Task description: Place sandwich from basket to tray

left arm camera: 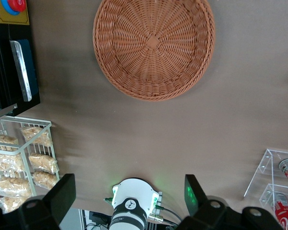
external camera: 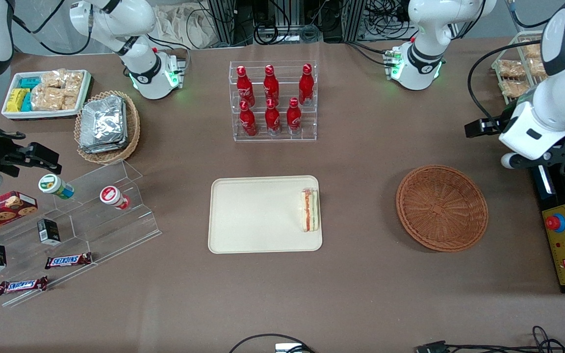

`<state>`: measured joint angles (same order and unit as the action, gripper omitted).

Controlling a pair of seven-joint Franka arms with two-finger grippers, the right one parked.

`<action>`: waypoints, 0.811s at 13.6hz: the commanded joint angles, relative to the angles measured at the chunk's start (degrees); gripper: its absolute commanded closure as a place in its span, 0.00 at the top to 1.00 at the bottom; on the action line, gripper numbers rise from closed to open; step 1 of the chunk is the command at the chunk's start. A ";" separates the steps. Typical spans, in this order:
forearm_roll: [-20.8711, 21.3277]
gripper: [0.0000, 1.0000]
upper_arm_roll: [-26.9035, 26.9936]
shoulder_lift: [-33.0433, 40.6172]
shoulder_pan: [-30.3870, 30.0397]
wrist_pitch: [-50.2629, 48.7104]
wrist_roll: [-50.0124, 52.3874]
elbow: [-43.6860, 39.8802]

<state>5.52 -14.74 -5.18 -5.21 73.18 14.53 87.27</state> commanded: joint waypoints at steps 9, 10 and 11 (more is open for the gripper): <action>-5.60 1.00 8.58 9.03 1.43 12.06 -9.08 10.62; -5.43 1.00 8.67 9.31 1.43 12.34 -9.09 10.99; -5.43 1.00 8.67 8.88 1.60 12.51 -9.00 10.38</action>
<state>0.71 -6.98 0.93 -4.77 83.82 5.95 94.66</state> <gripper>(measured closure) 0.000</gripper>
